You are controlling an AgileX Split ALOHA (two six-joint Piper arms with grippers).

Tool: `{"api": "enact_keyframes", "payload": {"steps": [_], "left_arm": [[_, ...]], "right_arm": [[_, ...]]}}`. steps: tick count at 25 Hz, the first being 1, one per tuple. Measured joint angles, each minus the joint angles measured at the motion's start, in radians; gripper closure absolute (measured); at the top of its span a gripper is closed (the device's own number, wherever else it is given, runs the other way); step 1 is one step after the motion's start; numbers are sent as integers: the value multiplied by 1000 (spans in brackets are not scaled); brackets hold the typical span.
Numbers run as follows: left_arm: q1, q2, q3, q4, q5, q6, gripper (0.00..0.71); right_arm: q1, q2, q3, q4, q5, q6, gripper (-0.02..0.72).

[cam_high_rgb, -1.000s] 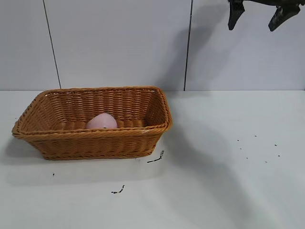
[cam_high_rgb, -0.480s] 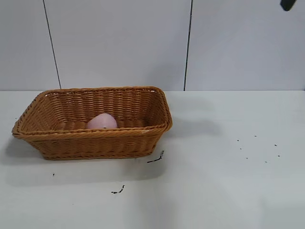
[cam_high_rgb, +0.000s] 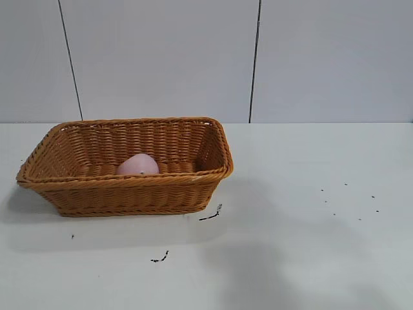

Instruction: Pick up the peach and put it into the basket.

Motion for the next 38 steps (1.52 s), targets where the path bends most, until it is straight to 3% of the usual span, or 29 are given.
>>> {"api": "enact_keyframes", "payload": {"steps": [5, 18, 38], "left_arm": [[0, 0, 0, 0, 0, 0, 17], [0, 0, 0, 0, 0, 0, 17], [0, 0, 0, 0, 0, 0, 17]], "right_arm": [[0, -282, 215, 0, -113, 0, 8], [0, -609, 254, -1, -134, 0, 8], [0, -616, 254, -2, -135, 0, 8]]}}
